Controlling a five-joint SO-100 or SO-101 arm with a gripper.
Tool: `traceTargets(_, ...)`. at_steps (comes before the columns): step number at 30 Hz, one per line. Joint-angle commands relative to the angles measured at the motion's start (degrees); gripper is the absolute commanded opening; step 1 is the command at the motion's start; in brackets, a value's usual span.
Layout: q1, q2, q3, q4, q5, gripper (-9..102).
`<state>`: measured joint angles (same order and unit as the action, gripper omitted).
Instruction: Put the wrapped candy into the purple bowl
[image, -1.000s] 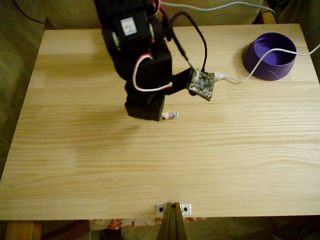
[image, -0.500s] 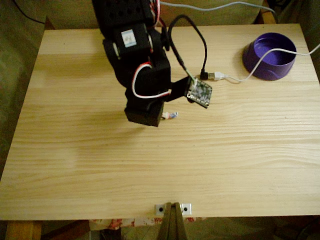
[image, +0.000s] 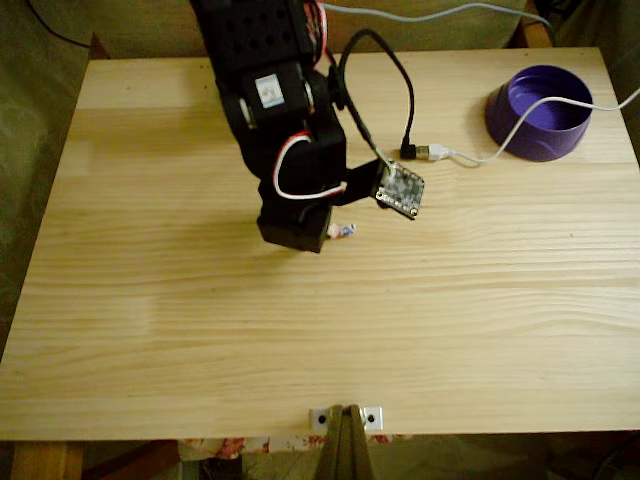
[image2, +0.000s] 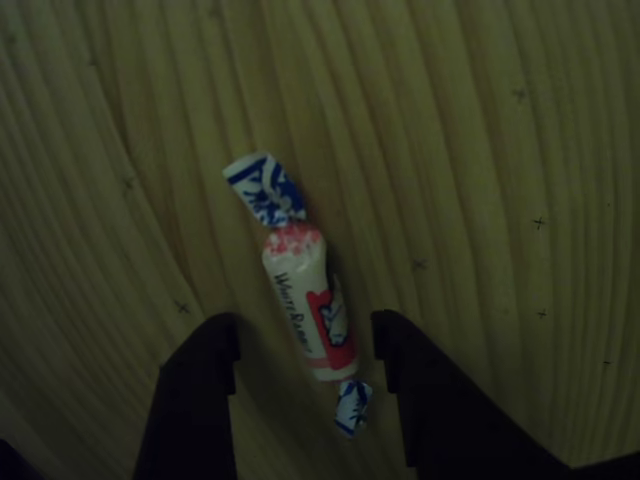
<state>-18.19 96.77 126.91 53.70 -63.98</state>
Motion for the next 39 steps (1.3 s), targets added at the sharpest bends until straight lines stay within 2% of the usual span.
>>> traceTargets(1, 0.3, 0.3, -0.1, -1.2, -0.2, 26)
traceTargets(3, 0.4, 0.2, 0.2, -2.0, -0.1, 25)
traceTargets(9, -0.1, -0.2, 0.7, -2.5, 0.9, 11)
traceTargets(16, -0.7, -0.3, 1.2, -3.1, 1.5, 2)
traceTargets(22, -0.8, 1.1, -0.4, 0.0, 2.7, 0)
traceTargets(29, -2.8, 6.5, -10.7, 7.0, 15.2, 1)
traceTargets(36, -9.1, 10.8, -23.9, 11.3, 36.2, 1)
traceTargets(39, -13.2, 12.8, -28.6, 11.9, 42.3, 1)
